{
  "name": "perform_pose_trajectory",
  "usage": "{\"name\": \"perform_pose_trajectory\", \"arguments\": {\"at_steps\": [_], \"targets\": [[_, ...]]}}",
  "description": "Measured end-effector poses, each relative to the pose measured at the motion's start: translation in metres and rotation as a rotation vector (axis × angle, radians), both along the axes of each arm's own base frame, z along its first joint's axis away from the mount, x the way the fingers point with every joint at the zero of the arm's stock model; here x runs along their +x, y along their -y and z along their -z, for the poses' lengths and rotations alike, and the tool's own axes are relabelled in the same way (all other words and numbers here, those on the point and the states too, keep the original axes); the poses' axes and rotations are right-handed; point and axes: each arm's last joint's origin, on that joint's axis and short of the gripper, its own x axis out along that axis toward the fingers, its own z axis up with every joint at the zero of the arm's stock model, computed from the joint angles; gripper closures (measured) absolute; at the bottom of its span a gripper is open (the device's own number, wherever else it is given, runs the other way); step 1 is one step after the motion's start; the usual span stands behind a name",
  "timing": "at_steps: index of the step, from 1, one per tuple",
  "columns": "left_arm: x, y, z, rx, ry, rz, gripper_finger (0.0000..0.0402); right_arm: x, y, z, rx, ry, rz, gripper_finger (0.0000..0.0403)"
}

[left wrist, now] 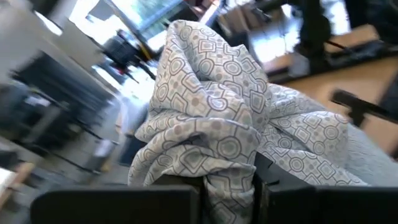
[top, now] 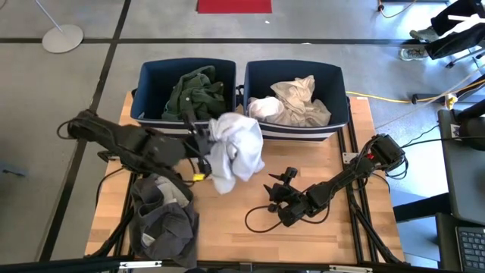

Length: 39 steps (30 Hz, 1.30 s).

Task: Sort clothes
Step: Put the white-blue patterned patient gown into the left laundry bin

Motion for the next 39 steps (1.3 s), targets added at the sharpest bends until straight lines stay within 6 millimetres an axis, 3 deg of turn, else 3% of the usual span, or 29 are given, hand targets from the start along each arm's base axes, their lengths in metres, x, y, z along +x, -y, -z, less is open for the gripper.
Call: {"name": "perform_pose_trajectory", "arguments": {"at_steps": [10, 17, 22, 30, 35, 39], "targets": [[-0.025, -0.016, -0.084, 0.281, 0.074, -0.233, 0.0364, 0.0, 0.0, 0.0, 0.045, 0.026, 0.022, 0.018], [-0.05, -0.026, -0.141, 0.361, 0.183, -0.316, 0.0363, 0.0, 0.0, 0.001, 0.077, 0.036, 0.03, 0.018], [-0.073, -0.044, -0.169, 0.38, 0.265, -0.361, 0.0359, 0.0, -0.001, 0.001, 0.096, 0.047, 0.036, 0.018], [-0.093, -0.084, -0.181, 0.446, 0.353, -0.481, 0.0359, 0.001, -0.001, 0.0, 0.104, 0.059, 0.036, 0.018], [-0.092, -0.108, -0.178, 0.439, 0.388, -0.574, 0.0359, 0.001, -0.001, 0.0, 0.099, 0.061, 0.038, 0.018], [-0.081, -0.126, -0.162, 0.41, 0.337, -0.593, 0.0361, 0.001, -0.001, 0.0, 0.096, 0.061, 0.04, 0.018]]}}
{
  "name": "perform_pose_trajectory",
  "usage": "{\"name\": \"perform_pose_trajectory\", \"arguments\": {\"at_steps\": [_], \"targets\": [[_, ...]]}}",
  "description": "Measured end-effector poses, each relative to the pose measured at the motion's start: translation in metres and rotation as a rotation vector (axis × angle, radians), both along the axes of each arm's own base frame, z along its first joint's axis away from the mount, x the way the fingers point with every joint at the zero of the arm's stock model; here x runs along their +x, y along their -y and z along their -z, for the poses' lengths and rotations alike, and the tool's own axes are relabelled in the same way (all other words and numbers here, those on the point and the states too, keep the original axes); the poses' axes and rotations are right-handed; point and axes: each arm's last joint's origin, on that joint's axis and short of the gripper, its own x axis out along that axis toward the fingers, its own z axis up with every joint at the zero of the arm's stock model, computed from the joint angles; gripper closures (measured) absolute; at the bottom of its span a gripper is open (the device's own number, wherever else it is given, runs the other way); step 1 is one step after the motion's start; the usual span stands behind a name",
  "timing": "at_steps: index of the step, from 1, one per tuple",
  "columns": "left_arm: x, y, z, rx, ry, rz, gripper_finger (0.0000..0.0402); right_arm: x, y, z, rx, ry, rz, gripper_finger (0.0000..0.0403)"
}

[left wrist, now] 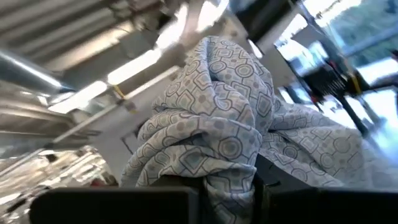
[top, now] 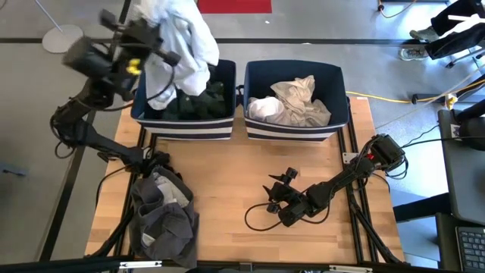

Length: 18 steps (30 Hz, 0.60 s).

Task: Sort clothes
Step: Put the white-blue patterned patient gown into the left laundry bin

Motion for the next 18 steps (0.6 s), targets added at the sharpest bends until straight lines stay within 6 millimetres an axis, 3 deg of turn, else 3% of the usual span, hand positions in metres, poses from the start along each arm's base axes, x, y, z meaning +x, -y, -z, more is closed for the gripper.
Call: {"name": "perform_pose_trajectory", "arguments": {"at_steps": [5, 11, 18], "targets": [[0.013, -0.027, 0.034, -0.152, -0.096, 0.054, 0.0357, 0.0, 0.0, 0.0, 0.005, -0.005, -0.004, 0.018], [0.016, -0.065, 0.073, -0.45, -0.154, 0.11, 0.0361, 0.0, 0.0, 0.0, 0.002, -0.007, -0.006, 0.018], [0.024, -0.108, 0.113, -0.739, -0.207, 0.039, 0.0356, 0.0, 0.0, 0.0, -0.002, -0.007, -0.004, 0.018]]}}
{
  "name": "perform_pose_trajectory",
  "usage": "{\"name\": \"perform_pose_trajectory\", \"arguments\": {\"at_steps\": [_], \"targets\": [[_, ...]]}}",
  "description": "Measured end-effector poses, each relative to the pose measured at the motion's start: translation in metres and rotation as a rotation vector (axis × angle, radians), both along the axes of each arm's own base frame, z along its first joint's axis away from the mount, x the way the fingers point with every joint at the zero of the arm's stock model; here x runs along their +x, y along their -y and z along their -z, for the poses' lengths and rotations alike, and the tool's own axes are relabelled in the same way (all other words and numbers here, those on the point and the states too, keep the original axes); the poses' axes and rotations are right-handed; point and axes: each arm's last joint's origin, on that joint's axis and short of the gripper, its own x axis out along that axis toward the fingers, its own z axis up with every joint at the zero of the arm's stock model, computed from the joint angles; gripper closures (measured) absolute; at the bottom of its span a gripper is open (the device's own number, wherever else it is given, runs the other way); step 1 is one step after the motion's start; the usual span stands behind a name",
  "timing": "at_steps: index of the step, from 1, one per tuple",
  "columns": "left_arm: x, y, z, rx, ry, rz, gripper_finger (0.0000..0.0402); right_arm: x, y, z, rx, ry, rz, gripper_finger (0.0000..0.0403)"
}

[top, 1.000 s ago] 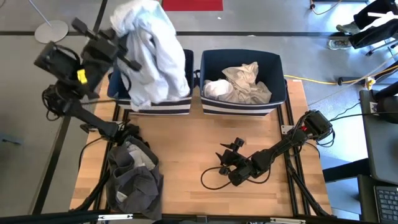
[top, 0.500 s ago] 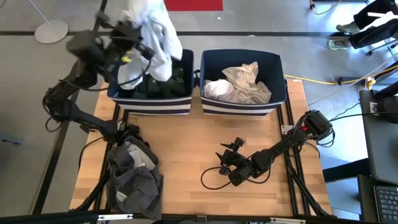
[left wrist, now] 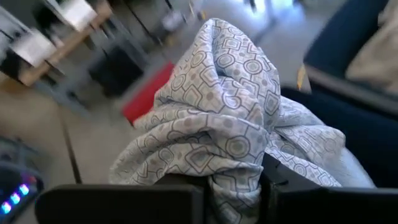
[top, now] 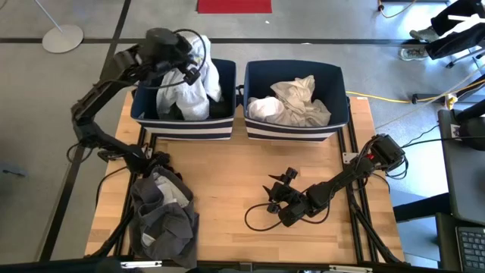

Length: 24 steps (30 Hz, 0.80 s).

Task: Sort clothes
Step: Put the white-blue patterned patient gown into the left laundry bin

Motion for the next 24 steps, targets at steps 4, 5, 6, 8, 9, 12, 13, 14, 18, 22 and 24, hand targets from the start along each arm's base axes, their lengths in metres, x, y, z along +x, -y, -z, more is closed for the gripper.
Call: {"name": "perform_pose_trajectory", "arguments": {"at_steps": [4, 5, 6, 8, 9, 12, 13, 14, 18, 22, 24], "targets": [[0.01, -0.017, 0.033, -0.099, -0.076, -0.005, 0.0359, 0.0, 0.0, 0.0, -0.001, -0.002, -0.001, 0.018], [0.012, -0.021, 0.043, -0.111, -0.097, -0.006, 0.0359, 0.0, 0.0, 0.0, 0.001, -0.004, -0.002, 0.018], [0.014, -0.024, 0.053, -0.121, -0.112, -0.009, 0.0359, 0.0, 0.0, 0.0, 0.001, -0.005, -0.002, 0.018], [0.016, -0.031, 0.076, -0.148, -0.135, -0.017, 0.0358, 0.0, 0.0, 0.0, 0.002, -0.006, -0.001, 0.018], [0.017, -0.034, 0.087, -0.165, -0.142, -0.014, 0.0357, 0.0, 0.0, 0.0, 0.007, -0.007, -0.003, 0.018], [0.018, -0.04, 0.12, -0.227, -0.143, 0.02, 0.0358, 0.0, 0.0, 0.001, 0.02, -0.015, -0.011, 0.018], [0.017, -0.042, 0.131, -0.255, -0.146, 0.023, 0.0359, 0.0, 0.0, 0.001, 0.023, -0.016, -0.014, 0.018], [0.016, -0.043, 0.143, -0.284, -0.153, 0.026, 0.0359, 0.0, 0.0, 0.001, 0.023, -0.016, -0.013, 0.018], [0.012, -0.043, 0.183, -0.371, -0.176, 0.05, 0.0358, 0.0, -0.001, 0.001, 0.026, -0.012, -0.013, 0.018], [0.006, -0.043, 0.216, -0.405, -0.185, 0.049, 0.0357, 0.0, -0.001, 0.001, 0.027, -0.009, -0.012, 0.018], [0.002, -0.043, 0.229, -0.422, -0.183, 0.047, 0.0356, 0.0, -0.001, 0.0, 0.029, -0.005, -0.012, 0.018]]}}
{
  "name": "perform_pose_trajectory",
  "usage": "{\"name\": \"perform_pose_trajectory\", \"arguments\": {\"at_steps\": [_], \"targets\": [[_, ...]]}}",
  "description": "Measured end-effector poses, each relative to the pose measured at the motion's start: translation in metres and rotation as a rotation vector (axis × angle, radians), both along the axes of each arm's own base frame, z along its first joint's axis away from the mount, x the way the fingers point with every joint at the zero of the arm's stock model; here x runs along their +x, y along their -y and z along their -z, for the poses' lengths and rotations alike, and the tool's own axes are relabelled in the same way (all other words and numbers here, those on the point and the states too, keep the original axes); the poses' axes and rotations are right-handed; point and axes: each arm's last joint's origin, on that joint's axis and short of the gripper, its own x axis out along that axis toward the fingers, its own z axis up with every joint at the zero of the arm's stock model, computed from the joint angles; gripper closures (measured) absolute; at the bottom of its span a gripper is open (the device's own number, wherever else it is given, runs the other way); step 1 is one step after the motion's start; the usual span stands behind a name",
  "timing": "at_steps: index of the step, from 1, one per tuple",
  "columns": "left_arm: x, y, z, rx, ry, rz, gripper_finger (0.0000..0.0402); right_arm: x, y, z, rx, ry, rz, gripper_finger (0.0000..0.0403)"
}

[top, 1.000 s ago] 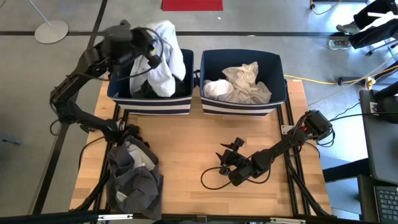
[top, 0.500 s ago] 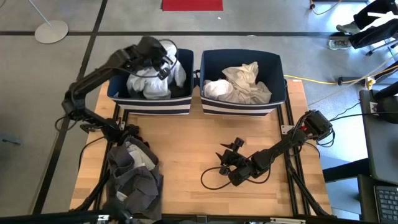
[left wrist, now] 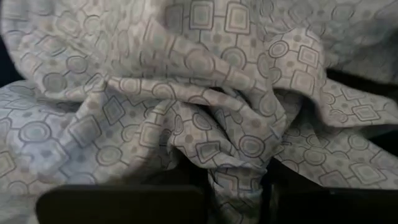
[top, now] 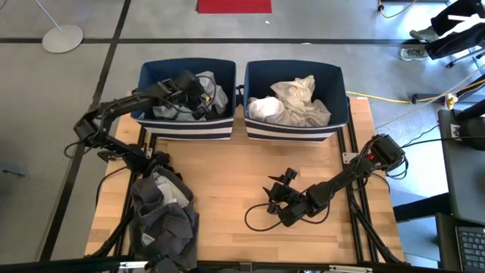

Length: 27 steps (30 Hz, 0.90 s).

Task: Sort clothes
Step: Put the white-blue patterned patient gown into the left laundry bin

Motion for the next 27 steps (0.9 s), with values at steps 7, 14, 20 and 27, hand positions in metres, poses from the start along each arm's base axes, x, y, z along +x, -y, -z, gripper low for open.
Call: {"name": "perform_pose_trajectory", "arguments": {"at_steps": [7, 14, 20, 27], "targets": [[-0.008, -0.004, 0.011, -0.018, 0.02, -0.053, 0.0354, 0.001, -0.001, -0.001, 0.001, 0.01, -0.004, 0.018], [-0.01, -0.008, -0.002, -0.049, 0.044, -0.13, 0.0285, 0.001, 0.0, -0.001, -0.012, 0.016, 0.005, 0.018], [-0.01, -0.009, -0.035, -0.058, 0.029, -0.13, 0.0218, 0.001, 0.0, -0.001, -0.013, 0.014, 0.004, 0.018], [-0.016, 0.006, -0.111, -0.007, 0.11, -0.131, 0.0193, 0.001, 0.0, -0.001, -0.034, 0.007, -0.003, 0.018]]}}
